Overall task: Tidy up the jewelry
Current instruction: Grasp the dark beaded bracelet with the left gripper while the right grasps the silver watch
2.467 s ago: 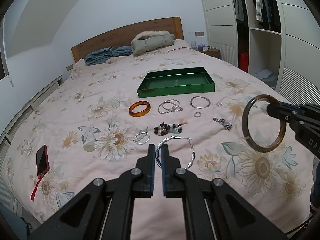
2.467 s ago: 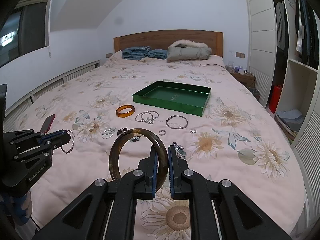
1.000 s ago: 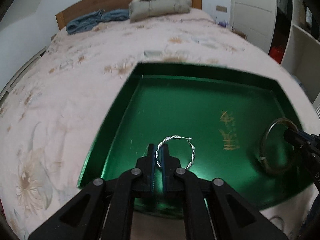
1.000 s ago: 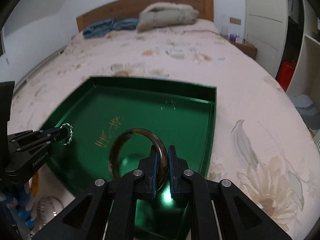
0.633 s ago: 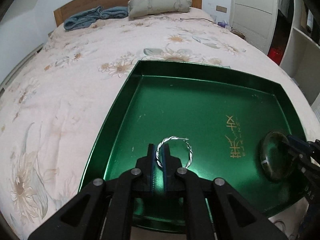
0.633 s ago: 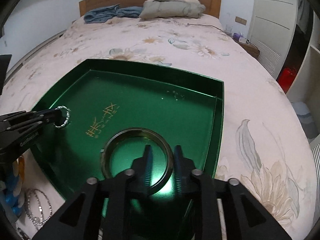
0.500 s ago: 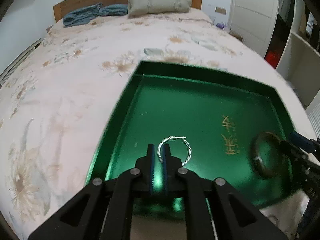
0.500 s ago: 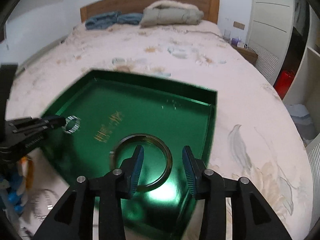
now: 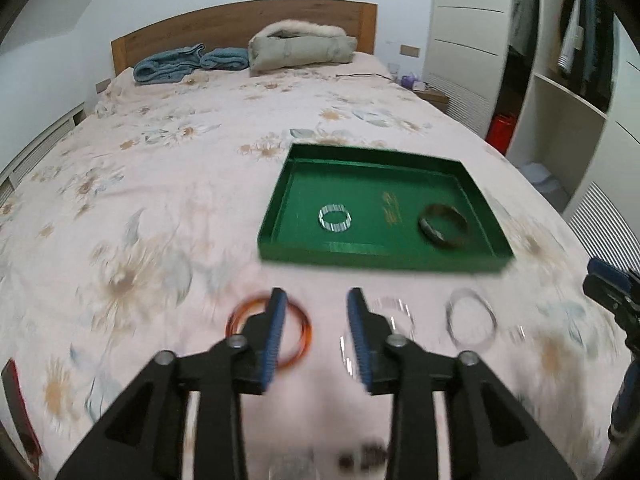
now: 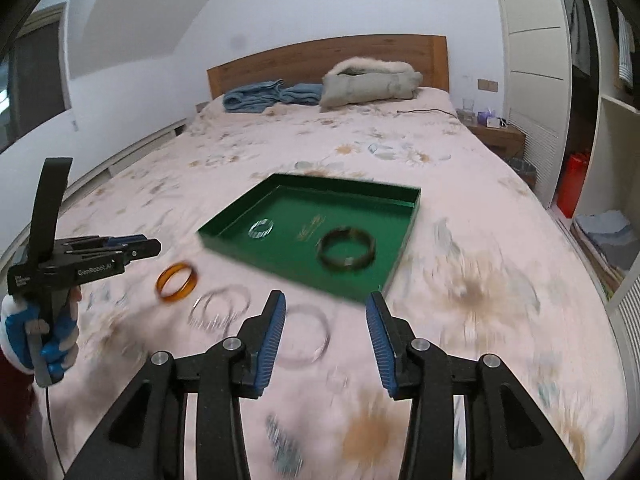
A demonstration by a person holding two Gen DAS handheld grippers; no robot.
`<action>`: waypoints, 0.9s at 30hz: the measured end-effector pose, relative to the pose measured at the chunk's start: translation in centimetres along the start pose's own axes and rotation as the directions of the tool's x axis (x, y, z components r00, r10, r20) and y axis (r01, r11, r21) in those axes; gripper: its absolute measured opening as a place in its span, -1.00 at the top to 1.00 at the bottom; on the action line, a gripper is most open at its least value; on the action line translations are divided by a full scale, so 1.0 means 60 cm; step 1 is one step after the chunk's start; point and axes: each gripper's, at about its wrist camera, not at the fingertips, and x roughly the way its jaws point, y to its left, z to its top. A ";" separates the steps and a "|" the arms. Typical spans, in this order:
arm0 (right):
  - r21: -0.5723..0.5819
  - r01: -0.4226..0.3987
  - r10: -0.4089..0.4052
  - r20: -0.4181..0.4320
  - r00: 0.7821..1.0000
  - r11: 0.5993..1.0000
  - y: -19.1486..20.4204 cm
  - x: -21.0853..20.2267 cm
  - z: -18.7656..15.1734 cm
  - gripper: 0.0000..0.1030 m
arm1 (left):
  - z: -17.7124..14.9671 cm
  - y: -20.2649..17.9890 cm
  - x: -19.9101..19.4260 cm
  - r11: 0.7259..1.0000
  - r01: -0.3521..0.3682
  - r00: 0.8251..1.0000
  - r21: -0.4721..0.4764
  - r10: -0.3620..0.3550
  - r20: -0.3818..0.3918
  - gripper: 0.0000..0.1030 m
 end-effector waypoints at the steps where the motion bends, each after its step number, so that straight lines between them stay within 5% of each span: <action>1: 0.004 -0.008 0.008 -0.005 1.000 1.000 0.003 -0.012 -0.018 0.12 | -0.017 -0.003 -0.012 1.000 0.004 1.000 0.004 -0.004 -0.001 0.18; 10: 0.025 -0.057 0.060 -0.111 0.992 0.998 0.029 -0.019 -0.129 0.05 | -0.150 -0.032 -0.052 0.994 0.083 0.995 0.071 -0.079 -0.066 0.15; 27: 0.037 -0.073 0.080 -0.210 0.974 0.997 0.025 0.075 -0.178 -0.03 | -0.171 -0.067 0.049 0.968 0.181 0.974 0.171 -0.152 -0.170 0.12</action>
